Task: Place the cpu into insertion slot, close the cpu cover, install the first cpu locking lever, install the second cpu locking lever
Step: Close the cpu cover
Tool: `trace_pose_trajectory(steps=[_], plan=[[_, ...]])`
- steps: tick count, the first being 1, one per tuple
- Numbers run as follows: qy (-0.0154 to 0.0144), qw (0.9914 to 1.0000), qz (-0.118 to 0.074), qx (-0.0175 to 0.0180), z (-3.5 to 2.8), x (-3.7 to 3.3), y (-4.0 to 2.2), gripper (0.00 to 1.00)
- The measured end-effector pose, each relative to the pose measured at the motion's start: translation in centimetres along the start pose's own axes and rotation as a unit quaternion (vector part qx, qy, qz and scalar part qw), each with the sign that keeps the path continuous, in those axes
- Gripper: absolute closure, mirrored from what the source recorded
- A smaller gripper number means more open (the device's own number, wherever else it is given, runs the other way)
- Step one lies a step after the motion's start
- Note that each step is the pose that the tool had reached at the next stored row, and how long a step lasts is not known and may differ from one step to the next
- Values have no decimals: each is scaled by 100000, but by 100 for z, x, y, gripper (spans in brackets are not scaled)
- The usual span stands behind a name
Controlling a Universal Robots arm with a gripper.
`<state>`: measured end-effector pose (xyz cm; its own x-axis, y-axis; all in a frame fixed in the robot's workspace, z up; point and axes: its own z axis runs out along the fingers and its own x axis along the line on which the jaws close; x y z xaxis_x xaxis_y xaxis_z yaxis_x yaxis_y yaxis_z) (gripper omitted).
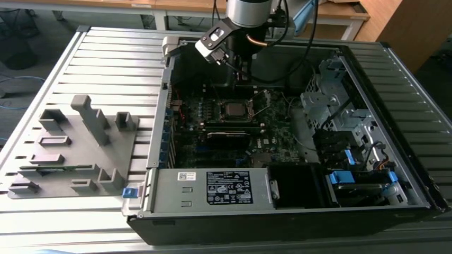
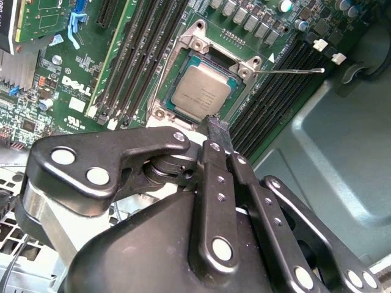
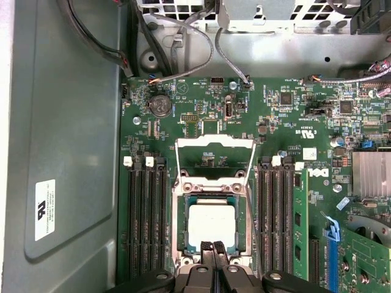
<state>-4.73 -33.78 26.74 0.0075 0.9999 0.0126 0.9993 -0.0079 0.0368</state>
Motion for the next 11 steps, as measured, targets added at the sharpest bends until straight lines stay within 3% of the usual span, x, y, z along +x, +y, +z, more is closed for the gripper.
trace_pose_trajectory(steps=[5,11], plan=[[-2,100000,-7,3,1,0,14,89],[-1,100000,-4,3,4,1,76,89]])
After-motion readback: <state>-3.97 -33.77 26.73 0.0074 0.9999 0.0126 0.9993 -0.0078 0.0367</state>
